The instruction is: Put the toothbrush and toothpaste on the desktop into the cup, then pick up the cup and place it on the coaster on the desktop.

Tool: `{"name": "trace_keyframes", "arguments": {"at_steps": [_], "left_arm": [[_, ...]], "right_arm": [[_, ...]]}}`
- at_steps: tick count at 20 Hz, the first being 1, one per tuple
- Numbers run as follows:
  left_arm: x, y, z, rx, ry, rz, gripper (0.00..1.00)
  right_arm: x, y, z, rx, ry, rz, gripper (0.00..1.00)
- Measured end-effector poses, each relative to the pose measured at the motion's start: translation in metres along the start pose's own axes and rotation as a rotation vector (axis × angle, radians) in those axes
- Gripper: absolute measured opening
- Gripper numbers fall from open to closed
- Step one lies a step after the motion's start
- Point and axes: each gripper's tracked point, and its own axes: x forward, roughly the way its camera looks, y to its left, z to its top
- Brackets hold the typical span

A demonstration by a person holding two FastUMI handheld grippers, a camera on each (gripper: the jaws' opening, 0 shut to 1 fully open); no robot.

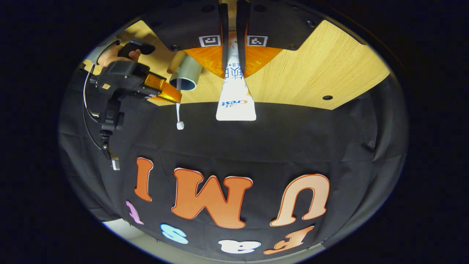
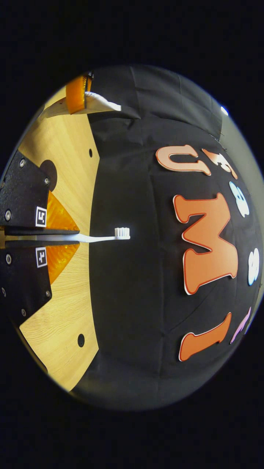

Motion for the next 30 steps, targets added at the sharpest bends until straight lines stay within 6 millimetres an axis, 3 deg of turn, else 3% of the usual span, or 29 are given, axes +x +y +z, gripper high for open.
{"name": "trace_keyframes", "arguments": {"at_steps": [5, 10, 16, 19, 21, 23, 30], "left_arm": [[0.010, -0.017, 0.019, -0.002, -0.061, -0.022, 0.12], [0.029, -0.045, 0.023, -0.046, -0.089, -0.092, 0.12], [0.050, -0.087, 0.024, -0.129, -0.126, -0.209, 0.12], [0.062, -0.096, 0.028, -0.155, -0.156, -0.226, 0.12], [0.070, -0.100, 0.036, -0.165, -0.191, -0.232, 0.11], [0.076, -0.103, 0.043, -0.160, -0.226, -0.234, 0.11], [0.102, -0.120, 0.055, -0.115, -0.305, -0.281, 0.11]], "right_arm": [[-0.018, -0.012, -0.012, -0.041, 0.065, -0.030, 0.07], [-0.046, -0.025, -0.005, -0.045, 0.066, -0.040, 0.14], [-0.079, -0.041, -0.003, -0.063, 0.050, -0.056, 0.44], [-0.097, -0.049, -0.005, -0.151, 0.034, -0.077, 0.61], [-0.108, -0.054, -0.008, -0.197, 0.036, -0.091, 0.65], [-0.117, -0.052, -0.011, -0.185, 0.049, -0.076, 0.76], [-0.140, -0.049, -0.007, -0.154, 0.016, -0.071, 0.85]]}}
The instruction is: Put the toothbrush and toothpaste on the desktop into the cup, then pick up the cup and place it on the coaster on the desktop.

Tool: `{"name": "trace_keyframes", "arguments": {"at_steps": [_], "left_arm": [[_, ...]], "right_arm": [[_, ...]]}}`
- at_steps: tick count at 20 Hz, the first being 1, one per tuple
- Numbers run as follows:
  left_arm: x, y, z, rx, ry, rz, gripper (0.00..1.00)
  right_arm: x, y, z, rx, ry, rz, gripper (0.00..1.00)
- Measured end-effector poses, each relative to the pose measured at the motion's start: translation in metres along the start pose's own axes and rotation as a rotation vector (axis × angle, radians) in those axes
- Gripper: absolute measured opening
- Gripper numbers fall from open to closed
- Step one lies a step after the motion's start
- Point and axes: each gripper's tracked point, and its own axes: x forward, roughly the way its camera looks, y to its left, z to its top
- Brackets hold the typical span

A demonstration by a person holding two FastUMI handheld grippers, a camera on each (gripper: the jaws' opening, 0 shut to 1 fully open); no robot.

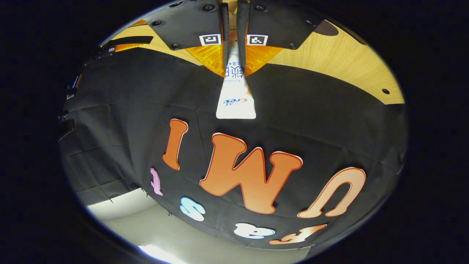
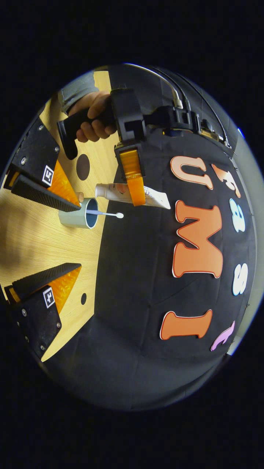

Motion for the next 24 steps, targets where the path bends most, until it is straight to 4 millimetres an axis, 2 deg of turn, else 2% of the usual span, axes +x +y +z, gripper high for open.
{"name": "trace_keyframes", "arguments": {"at_steps": [4, 6, 8, 12, 16, 24], "left_arm": [[0.018, -0.002, -0.016, 0.008, 0.004, -0.013, 0.11], [0.025, -0.010, -0.030, -0.002, 0.023, -0.045, 0.11], [0.031, -0.010, -0.041, 0.012, 0.040, -0.040, 0.11], [0.036, -0.008, -0.052, 0.013, 0.052, -0.036, 0.11], [0.030, 0.000, -0.060, 0.012, 0.088, -0.014, 0.12], [0.009, 0.005, -0.074, 0.000, 0.200, -0.017, 0.27]], "right_arm": [[-0.001, 0.000, 0.000, 0.025, -0.002, 0.002, 0.86], [-0.004, 0.000, 0.002, 0.038, -0.006, -0.005, 0.86], [-0.008, 0.000, 0.006, 0.065, -0.017, 0.004, 0.86], [-0.013, -0.004, 0.011, 0.065, -0.031, -0.009, 0.86], [-0.012, -0.003, 0.007, 0.061, -0.017, -0.017, 0.86], [-0.004, 0.015, 0.009, 0.082, -0.005, 0.019, 0.86]]}}
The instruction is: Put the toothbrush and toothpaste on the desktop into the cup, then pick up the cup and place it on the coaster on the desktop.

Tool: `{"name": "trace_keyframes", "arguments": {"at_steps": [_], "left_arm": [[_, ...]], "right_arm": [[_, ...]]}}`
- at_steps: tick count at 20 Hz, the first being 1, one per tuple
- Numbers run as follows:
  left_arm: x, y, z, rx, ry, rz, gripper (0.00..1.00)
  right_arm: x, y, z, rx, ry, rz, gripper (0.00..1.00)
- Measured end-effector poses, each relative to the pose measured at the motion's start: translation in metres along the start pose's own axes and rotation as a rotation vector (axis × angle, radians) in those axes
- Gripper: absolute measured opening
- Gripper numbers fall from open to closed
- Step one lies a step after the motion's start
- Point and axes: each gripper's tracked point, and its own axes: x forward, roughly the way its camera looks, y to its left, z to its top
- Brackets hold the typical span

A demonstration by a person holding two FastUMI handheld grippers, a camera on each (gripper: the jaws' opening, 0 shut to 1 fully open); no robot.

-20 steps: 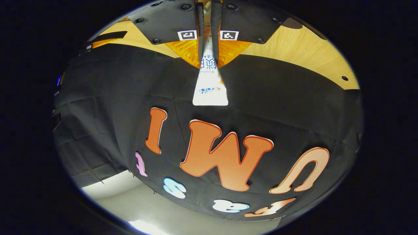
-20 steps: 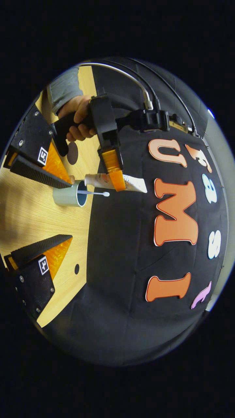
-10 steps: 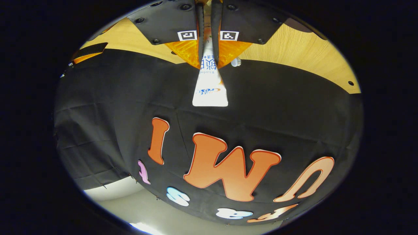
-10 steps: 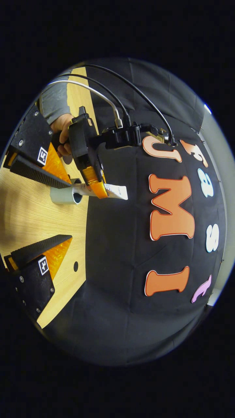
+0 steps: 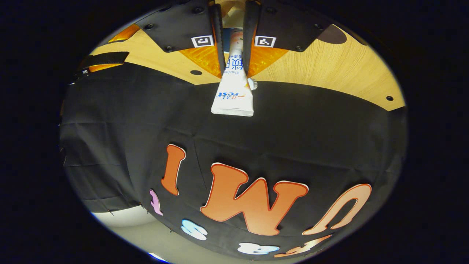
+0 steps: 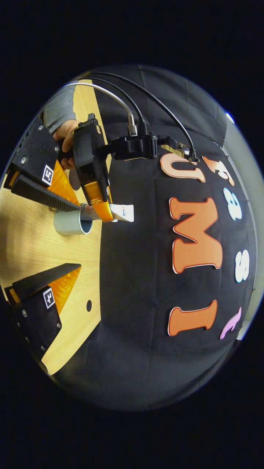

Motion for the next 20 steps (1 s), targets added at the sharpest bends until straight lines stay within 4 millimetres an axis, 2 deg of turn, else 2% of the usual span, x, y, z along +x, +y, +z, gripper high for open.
{"name": "trace_keyframes", "arguments": {"at_steps": [3, 4, 8, 10, 11, 13, 15, 17, 19, 20], "left_arm": [[-0.009, -0.002, -0.001, 0.009, 0.035, -0.014, 0.30], [-0.011, 0.006, 0.003, 0.019, 0.027, 0.012, 0.31], [-0.024, 0.026, 0.028, 0.063, -0.030, 0.077, 0.54], [-0.033, 0.032, 0.041, 0.100, -0.043, 0.093, 0.69], [-0.039, 0.034, 0.048, 0.116, -0.050, 0.100, 0.80], [-0.050, 0.038, 0.060, 0.135, -0.070, 0.116, 0.92], [-0.063, 0.042, 0.074, 0.148, -0.091, 0.128, 0.97], [-0.076, 0.051, 0.083, 0.157, -0.104, 0.159, 0.97], [-0.089, 0.061, 0.084, 0.119, -0.112, 0.168, 0.95], [-0.096, 0.071, 0.083, 0.114, -0.109, 0.189, 0.97]], "right_arm": [[0.005, 0.007, -0.003, -0.011, 0.016, 0.011, 0.86], [0.007, 0.008, -0.004, -0.012, 0.022, 0.013, 0.86], [0.017, 0.020, -0.005, -0.026, 0.047, 0.027, 0.86], [0.022, 0.026, -0.006, -0.048, 0.062, 0.034, 0.86], [0.025, 0.028, -0.006, -0.057, 0.069, 0.037, 0.86], [0.032, 0.035, -0.004, -0.069, 0.084, 0.043, 0.86], [0.039, 0.039, -0.002, -0.101, 0.111, 0.040, 0.86], [0.046, 0.040, 0.001, -0.139, 0.145, 0.023, 0.86], [0.053, 0.046, -0.003, -0.145, 0.197, 0.033, 0.86], [0.055, 0.052, -0.003, -0.141, 0.217, 0.054, 0.87]]}}
